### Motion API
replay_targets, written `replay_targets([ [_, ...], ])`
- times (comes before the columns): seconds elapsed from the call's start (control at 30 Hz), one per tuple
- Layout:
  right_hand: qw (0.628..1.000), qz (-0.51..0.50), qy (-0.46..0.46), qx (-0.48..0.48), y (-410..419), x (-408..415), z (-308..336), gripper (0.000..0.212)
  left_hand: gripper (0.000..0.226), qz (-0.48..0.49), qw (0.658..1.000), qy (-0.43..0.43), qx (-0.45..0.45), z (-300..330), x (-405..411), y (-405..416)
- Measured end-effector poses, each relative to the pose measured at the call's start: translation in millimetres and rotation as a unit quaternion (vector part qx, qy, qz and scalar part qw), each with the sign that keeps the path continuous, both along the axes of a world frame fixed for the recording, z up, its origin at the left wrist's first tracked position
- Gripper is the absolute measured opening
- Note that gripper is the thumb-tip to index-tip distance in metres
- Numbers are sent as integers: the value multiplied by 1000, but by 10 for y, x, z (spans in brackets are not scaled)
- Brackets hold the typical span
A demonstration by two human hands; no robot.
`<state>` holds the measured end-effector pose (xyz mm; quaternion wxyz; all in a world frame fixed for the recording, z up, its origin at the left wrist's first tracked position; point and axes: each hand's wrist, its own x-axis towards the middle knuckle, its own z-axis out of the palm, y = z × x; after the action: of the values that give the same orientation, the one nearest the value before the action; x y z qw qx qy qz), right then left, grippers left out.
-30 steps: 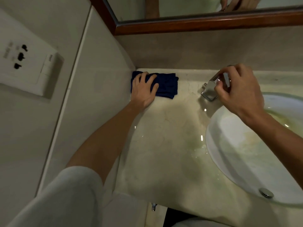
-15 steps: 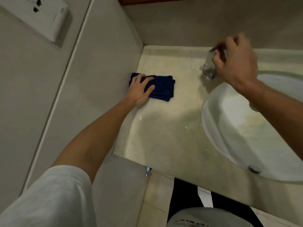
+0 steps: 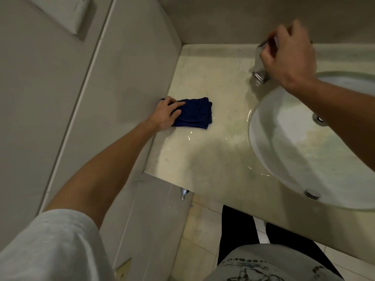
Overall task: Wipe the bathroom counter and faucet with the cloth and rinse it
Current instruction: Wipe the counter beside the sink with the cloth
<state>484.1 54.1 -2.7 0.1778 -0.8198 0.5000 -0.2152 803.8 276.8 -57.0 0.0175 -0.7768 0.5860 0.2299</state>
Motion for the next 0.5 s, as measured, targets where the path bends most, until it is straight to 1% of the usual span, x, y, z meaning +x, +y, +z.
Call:
replay_targets([
  [0.27, 1000, 9, -7, 7, -19, 1, 7, 37, 40, -5, 1000, 14, 20, 39, 31, 213],
  [0.5, 1000, 5, -10, 7, -32, 7, 6, 38, 42, 18, 999, 15, 32, 44, 0, 477],
])
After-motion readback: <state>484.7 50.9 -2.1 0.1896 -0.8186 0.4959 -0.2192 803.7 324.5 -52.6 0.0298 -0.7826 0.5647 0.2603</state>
